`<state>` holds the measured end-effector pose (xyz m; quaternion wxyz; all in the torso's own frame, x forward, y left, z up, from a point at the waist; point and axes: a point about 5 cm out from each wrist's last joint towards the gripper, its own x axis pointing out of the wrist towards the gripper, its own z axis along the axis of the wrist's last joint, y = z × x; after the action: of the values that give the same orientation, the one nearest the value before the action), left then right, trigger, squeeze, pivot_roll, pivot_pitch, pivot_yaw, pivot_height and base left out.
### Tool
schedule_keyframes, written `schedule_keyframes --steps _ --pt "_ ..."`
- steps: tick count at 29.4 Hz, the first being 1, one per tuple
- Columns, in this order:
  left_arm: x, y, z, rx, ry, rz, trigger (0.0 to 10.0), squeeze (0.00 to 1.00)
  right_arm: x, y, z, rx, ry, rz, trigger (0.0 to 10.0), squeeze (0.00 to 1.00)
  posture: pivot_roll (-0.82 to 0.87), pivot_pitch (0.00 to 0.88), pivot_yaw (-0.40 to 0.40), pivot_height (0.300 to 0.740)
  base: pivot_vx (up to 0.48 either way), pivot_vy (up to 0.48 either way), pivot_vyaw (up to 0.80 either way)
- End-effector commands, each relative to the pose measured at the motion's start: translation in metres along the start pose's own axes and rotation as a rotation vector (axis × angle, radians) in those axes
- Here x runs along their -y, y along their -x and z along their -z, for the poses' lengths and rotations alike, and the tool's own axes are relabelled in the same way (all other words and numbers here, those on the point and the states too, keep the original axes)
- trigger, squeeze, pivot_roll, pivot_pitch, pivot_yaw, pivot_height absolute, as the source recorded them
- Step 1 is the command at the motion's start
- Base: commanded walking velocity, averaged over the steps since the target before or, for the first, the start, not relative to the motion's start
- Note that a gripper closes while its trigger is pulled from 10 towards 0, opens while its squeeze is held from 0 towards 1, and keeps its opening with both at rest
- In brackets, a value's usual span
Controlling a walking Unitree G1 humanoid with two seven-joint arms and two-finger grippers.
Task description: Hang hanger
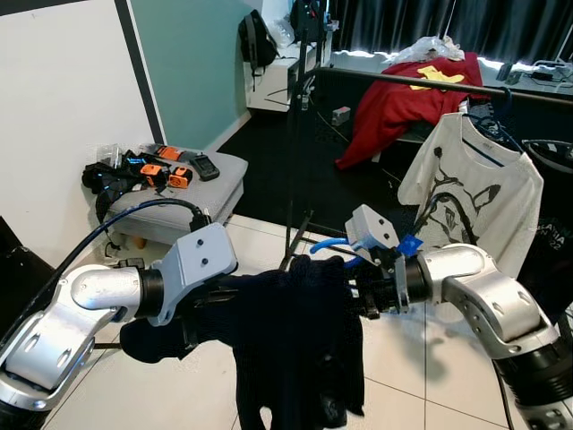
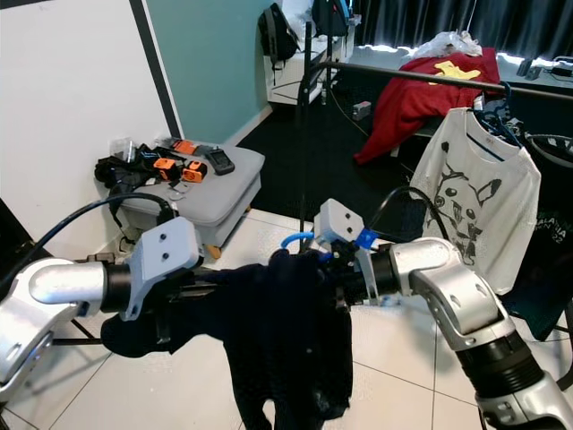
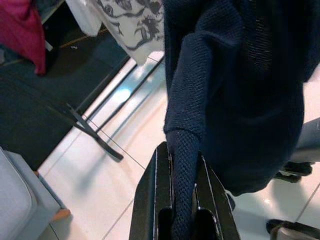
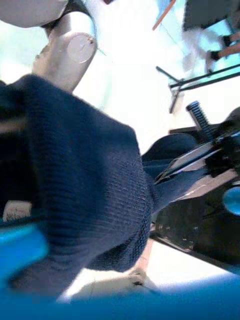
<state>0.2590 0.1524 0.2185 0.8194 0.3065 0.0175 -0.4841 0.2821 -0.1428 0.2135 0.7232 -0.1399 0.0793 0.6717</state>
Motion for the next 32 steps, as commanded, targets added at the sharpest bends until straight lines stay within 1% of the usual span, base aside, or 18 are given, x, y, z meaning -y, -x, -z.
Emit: schedule_keyframes --steps 1,2,3,4,6,7,13,15,16,18,21,24,26,27,28,29,30,32 --pt "-0.021 0.018 0.002 -0.026 -0.019 -0.12 0.0 0.0 0.002 0.02 0.008 -0.032 -0.035 0.058 10.0 1.0 -0.05 0.014 0.023 0.74 0.0 0.0 0.0" --pt "-0.024 0.022 0.005 -0.039 -0.028 -0.126 0.0 0.0 0.001 0.03 0.01 -0.052 -0.04 0.075 10.0 1.0 -0.05 0.013 0.023 0.74 0.0 0.0 0.0" --pt "-0.024 0.022 0.005 -0.039 -0.028 -0.126 0.0 0.0 0.001 0.03 0.01 -0.052 -0.04 0.075 10.0 1.0 -0.05 0.013 0.023 0.74 0.0 0.0 0.0" --pt "-0.026 0.025 0.007 -0.049 -0.034 -0.13 0.0 0.0 0.001 0.037 0.01 -0.066 -0.043 0.086 10.0 1.0 -0.05 0.012 0.023 0.74 0.0 0.0 0.0" --pt "-0.026 0.025 0.007 -0.049 -0.034 -0.13 0.0 0.0 0.001 0.037 0.01 -0.066 -0.043 0.086 10.0 1.0 -0.05 0.012 0.023 0.74 0.0 0.0 0.0" --pt "-0.029 0.029 0.009 -0.059 -0.043 -0.129 0.0 0.0 -0.002 0.044 0.013 -0.095 -0.05 0.084 10.0 1.0 -0.06 0.008 0.023 0.74 0.0 0.0 0.0" --pt "-0.032 0.035 0.012 -0.071 -0.069 -0.105 0.0 0.0 -0.002 0.057 0.019 -0.158 -0.05 0.103 10.0 1.0 -0.06 0.002 0.019 0.74 0.0 0.0 0.0" --pt "-0.032 0.039 0.012 -0.079 -0.094 -0.076 0.0 0.0 0.007 0.071 0.018 -0.181 -0.03 0.191 10.0 1.0 -0.07 0.0 0.018 0.74 0.0 0.0 0.0" --pt "-0.032 0.039 0.012 -0.079 -0.094 -0.076 0.0 0.0 0.007 0.071 0.018 -0.181 -0.03 0.191 10.0 1.0 -0.07 0.0 0.018 0.74 0.0 0.0 0.0" --pt "-0.03 0.04 0.01 -0.067 -0.107 -0.049 0.0 0.0 0.016 0.077 0.02 -0.216 0.001 0.29 10.0 1.0 -0.07 0.0 0.018 0.74 0.0 0.0 0.0" --pt "-0.029 0.039 0.009 -0.058 -0.109 -0.042 0.0 0.0 0.019 0.077 0.021 -0.223 0.007 0.313 10.0 1.0 -0.07 0.0 0.018 0.74 0.0 0.0 0.0" --pt "-0.027 0.036 0.005 -0.035 -0.111 -0.032 0.0 0.0 0.02 0.072 0.023 -0.227 0.018 0.322 10.0 1.0 -0.07 0.0 0.019 0.74 0.0 0.0 0.0" --pt "-0.021 0.025 -0.003 0.023 -0.11 -0.008 0.0 0.0 0.022 0.052 0.024 -0.203 0.038 0.331 10.0 1.0 -0.06 0.0 0.022 0.74 0.0 0.0 0.0" --pt "-0.021 0.025 -0.003 0.023 -0.11 -0.008 0.0 0.0 0.022 0.052 0.024 -0.203 0.038 0.331 10.0 1.0 -0.06 0.0 0.022 0.74 0.0 0.0 0.0" --pt "-0.017 0.019 -0.007 0.05 -0.107 0.005 0.0 0.0 0.024 0.042 0.023 -0.169 0.043 0.341 10.0 0.66 -0.06 0.0 0.026 0.74 0.0 0.0 0.0" --pt "-0.014 0.013 -0.009 0.072 -0.101 0.014 0.0 0.0 0.026 0.033 0.02 -0.122 0.039 0.356 10.0 0.0 -0.06 0.0 0.024 0.74 0.0 0.0 0.0" --pt "-0.014 0.013 -0.009 0.072 -0.101 0.014 0.0 0.0 0.026 0.033 0.02 -0.122 0.039 0.356 10.0 0.0 -0.06 0.0 0.024 0.74 0.0 0.0 0.0" --pt "-0.01 0.007 -0.01 0.093 -0.093 0.027 0.0 0.0 0.029 0.025 0.017 -0.061 0.031 0.373 10.0 0.0 -0.06 0.001 0.023 0.74 0.0 0.0 0.0"
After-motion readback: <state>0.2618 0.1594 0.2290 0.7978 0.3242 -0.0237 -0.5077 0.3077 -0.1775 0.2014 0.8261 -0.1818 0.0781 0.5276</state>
